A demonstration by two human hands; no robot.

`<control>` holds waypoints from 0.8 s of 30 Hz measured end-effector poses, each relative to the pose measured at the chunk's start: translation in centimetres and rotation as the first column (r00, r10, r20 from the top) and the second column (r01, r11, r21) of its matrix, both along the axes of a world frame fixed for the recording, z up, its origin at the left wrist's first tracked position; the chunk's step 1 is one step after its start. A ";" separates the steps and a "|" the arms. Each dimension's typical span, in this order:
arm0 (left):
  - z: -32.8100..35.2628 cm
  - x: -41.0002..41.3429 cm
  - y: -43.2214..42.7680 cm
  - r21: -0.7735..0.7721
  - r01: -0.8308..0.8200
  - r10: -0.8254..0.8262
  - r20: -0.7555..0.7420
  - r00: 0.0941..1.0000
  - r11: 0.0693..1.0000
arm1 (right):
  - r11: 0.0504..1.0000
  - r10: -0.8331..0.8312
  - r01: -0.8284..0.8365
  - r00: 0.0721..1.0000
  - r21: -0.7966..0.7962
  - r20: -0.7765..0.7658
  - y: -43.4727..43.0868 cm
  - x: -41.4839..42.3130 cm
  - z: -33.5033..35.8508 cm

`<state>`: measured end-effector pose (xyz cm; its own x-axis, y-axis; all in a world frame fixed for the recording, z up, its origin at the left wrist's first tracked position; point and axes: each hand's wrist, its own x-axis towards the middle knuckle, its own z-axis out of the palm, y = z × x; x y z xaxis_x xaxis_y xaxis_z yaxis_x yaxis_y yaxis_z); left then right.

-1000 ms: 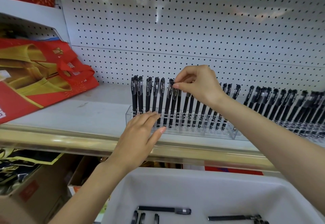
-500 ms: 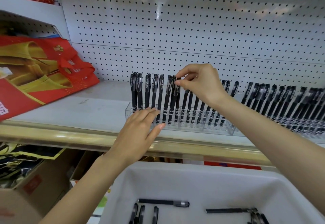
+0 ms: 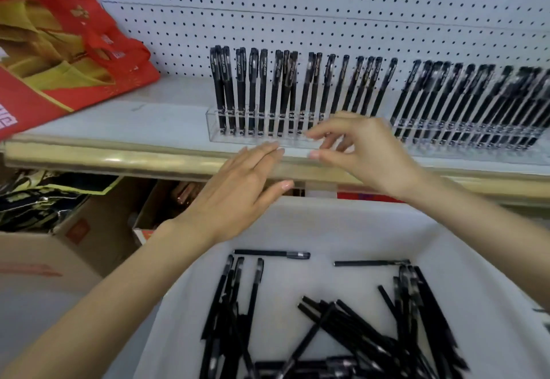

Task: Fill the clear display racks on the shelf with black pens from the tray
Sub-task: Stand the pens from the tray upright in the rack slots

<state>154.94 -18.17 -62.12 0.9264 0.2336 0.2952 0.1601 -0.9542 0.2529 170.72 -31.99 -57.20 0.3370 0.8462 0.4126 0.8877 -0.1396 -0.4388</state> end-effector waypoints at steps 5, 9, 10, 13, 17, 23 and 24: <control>-3.1 -0.7 -2.4 0.009 0.077 -0.075 -0.110 0.991 0.997 | 0.977 -0.019 -0.031 0.974 -0.213 -0.227 -5.3 -1.6 -6.5; -4.6 0.1 -3.5 0.035 0.107 -0.100 -0.162 0.982 0.994 | 0.882 -0.105 -0.109 0.903 -0.459 -0.416 -8.8 -2.2 -10.0; -4.8 0.3 -3.7 0.040 0.109 -0.101 -0.174 0.980 0.993 | 0.850 -0.133 -0.124 0.891 -0.513 -0.435 -9.5 -2.3 -10.8; -5.3 1.1 -4.0 0.044 0.098 -0.088 -0.182 0.979 0.994 | 0.756 -0.201 -0.154 0.870 -0.636 -0.450 -11.4 -2.4 -12.7; -6.3 1.8 -4.4 0.083 0.073 -0.060 -0.148 0.987 0.994 | 0.702 -0.285 -0.192 0.806 -0.686 -0.518 -12.6 -3.1 -14.3; -7.7 1.4 -4.1 0.085 0.041 -0.036 -0.058 0.998 0.996 | 0.630 -0.214 -0.232 0.866 -0.741 -0.453 -11.5 -4.2 -15.7; -7.9 1.3 -4.1 0.094 0.037 -0.032 -0.050 0.998 0.995 | 0.616 -0.199 -0.253 0.866 -0.746 -0.458 -11.3 -4.4 -15.7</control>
